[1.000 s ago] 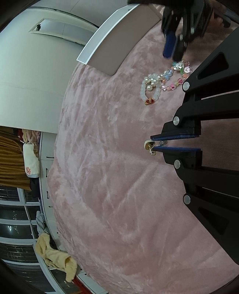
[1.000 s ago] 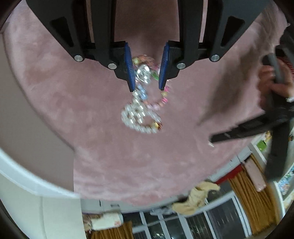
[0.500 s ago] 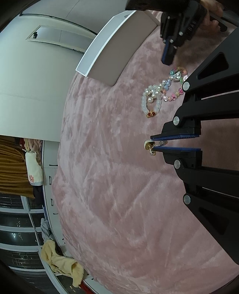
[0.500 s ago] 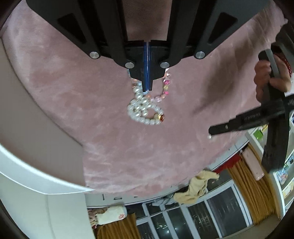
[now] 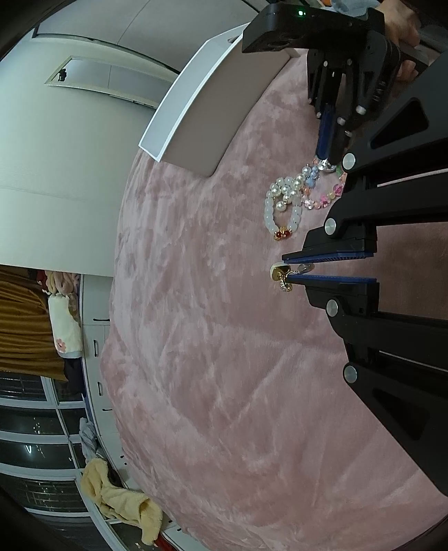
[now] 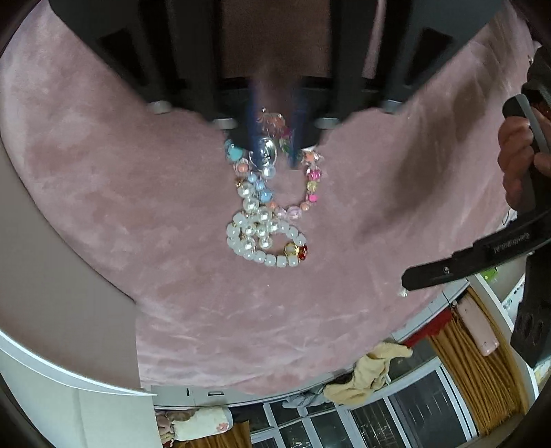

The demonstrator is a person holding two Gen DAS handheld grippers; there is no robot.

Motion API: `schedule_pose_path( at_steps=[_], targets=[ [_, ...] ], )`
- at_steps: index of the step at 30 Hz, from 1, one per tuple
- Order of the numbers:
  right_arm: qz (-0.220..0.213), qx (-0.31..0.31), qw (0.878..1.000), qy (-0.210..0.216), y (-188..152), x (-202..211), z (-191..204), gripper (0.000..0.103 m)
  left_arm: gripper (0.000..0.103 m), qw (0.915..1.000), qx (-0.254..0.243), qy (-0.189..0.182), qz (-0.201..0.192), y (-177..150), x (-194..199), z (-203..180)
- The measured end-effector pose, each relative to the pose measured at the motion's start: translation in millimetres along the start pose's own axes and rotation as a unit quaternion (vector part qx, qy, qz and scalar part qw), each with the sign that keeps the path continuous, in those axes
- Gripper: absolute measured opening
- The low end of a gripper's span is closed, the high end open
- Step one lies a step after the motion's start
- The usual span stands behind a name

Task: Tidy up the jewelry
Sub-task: 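Pull the silver heart charm free of the bead bracelet with the right tool and lift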

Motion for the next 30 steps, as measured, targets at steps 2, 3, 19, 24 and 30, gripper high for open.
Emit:
schedule_pose_path(
  at_steps=[2,3,19,24,30],
  targets=[
    [0.003,0.012,1.0,-0.003,-3,-1,4,0.037,0.012,1.0,-0.003,0.001,0.001,-1,-1,-2],
    [0.009,0.021,1.0,-0.017,-5,-4,4,0.036,0.012,1.0,-0.003,0.001,0.002,0,-2,-3],
    [-0.001,-0.044,0.999,0.013,-1,-8,-9,0.039,0.012,0.9998,-0.013,-0.01,0.005,-3,-3,-22],
    [-0.015,-0.087,0.995,0.043,5,-14,-14,0.04,0.012,0.9997,-0.019,-0.014,0.005,-2,-2,-26],
    [-0.028,-0.095,0.994,0.04,5,-14,-18,0.026,0.012,0.9997,-0.019,-0.015,0.01,-2,-4,-27]
  ],
)
Point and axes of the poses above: each gripper's, at about its wrist camera, not at the fingertips, and x roughly against the way its jaws point, z to its left, y to its top, the point moved 6 cm from there along -x, roughly the way its jaws point, and after that the axes turned 6 degrees about x, right-handed, at the moved point
